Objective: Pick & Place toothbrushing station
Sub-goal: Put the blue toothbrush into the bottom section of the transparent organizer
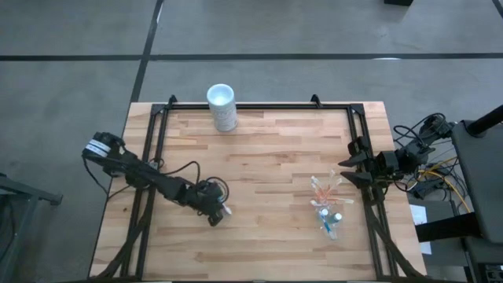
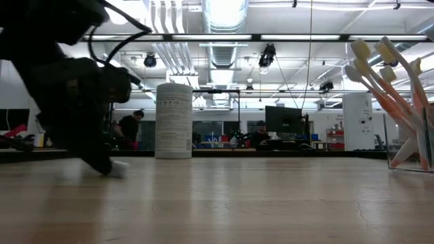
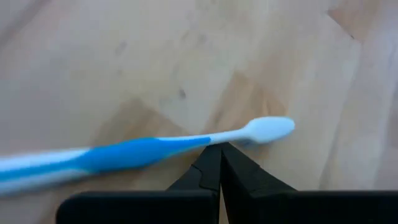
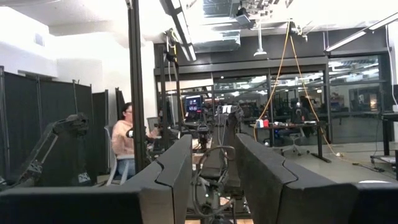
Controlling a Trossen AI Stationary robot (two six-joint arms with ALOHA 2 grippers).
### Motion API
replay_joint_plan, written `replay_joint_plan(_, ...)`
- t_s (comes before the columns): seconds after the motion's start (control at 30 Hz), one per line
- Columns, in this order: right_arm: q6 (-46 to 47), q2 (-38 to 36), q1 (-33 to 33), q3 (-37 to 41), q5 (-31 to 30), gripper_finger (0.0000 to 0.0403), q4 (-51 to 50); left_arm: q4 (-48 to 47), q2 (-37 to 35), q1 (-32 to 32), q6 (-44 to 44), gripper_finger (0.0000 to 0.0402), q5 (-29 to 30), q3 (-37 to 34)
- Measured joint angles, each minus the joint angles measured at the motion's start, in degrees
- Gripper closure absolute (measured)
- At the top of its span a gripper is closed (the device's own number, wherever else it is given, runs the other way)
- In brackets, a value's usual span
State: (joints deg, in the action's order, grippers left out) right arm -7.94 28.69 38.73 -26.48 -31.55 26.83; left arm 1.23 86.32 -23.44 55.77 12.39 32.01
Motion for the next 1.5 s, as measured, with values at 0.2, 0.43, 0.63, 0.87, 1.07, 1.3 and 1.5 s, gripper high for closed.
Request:
replay_joint_plan(0.2,0.0,0.02,0.02,0.0,0.0,0.0277,0.0,-0.62,1.46,4.19,-7.31,0.0398,0.09,2.61)
replay_joint_plan(0.43,0.0,0.02,0.01,0.0,0.0,0.0273,0.0,1.93,5.19,9.27,-12.19,0.0398,0.1,5.51)
replay_joint_plan(0.63,0.0,0.0,0.0,0.0,0.0,0.028,0.02,2.81,9.54,12.69,-17.39,0.0398,0.06,9.68)
replay_joint_plan(0.87,0.0,0.02,0.01,0.0,0.0,0.0289,0.0,2.89,15.28,15.92,-22.64,0.0398,0.11,16.18)
replay_joint_plan(1.07,0.0,0.02,0.0,0.0,0.0,0.0285,0.0,2.84,18.19,17.81,-24.53,0.0399,0.21,20.71)
replay_joint_plan(1.3,0.0,0.0,0.0,0.0,0.01,0.0277,0.0,3.49,18.85,19.37,-25.3,0.0399,0.36,21.75)
replay_joint_plan(1.5,0.01,0.0,-0.01,0.0,0.0,0.0277,0.02,0.11,16.15,19.58,-25.66,0.0399,-0.33,21.68)
